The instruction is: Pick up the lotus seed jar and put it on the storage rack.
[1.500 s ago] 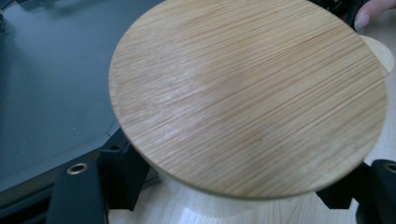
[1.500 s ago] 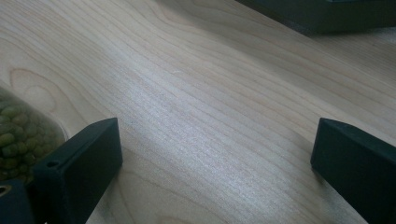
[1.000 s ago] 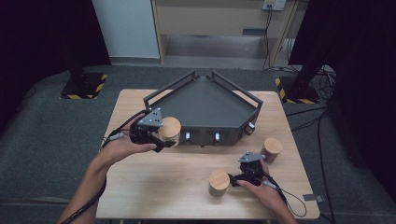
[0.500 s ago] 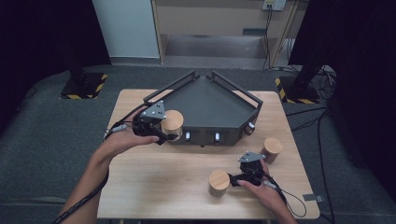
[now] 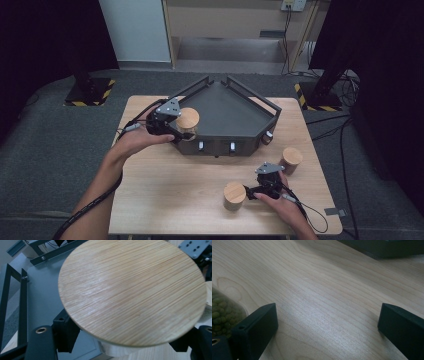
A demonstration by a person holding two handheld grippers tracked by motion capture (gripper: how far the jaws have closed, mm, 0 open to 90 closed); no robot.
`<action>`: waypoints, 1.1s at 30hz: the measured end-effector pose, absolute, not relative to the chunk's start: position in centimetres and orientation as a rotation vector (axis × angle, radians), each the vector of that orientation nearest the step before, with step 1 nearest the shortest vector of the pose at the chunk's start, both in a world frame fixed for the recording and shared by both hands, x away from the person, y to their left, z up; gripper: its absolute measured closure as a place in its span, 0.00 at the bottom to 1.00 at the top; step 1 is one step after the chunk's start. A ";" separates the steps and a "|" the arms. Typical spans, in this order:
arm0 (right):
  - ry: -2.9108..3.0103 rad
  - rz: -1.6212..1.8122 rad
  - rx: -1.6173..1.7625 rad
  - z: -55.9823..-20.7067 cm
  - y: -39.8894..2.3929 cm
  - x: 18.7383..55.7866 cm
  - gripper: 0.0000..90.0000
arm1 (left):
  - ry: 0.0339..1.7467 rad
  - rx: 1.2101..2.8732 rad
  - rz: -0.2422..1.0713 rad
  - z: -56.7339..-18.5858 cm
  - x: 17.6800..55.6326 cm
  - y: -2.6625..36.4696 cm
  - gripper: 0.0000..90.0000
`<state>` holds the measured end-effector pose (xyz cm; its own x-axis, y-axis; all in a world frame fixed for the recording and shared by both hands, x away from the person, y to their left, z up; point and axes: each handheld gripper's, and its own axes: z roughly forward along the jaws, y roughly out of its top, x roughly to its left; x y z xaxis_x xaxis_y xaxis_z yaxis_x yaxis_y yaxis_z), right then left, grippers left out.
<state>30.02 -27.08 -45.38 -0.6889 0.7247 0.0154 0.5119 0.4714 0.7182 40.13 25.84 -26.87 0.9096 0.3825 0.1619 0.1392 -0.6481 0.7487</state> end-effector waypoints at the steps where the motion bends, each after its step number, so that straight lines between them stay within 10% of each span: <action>1: 2.431 1.039 1.053 -45.4 -27.1 30.0 0.03 | 0.372 2.272 0.397 -26.9 40.3 25.8 0.27; 33: 2.429 1.041 1.053 -45.4 -27.1 30.0 0.04 | 0.475 2.260 0.429 -28.6 44.4 25.5 0.28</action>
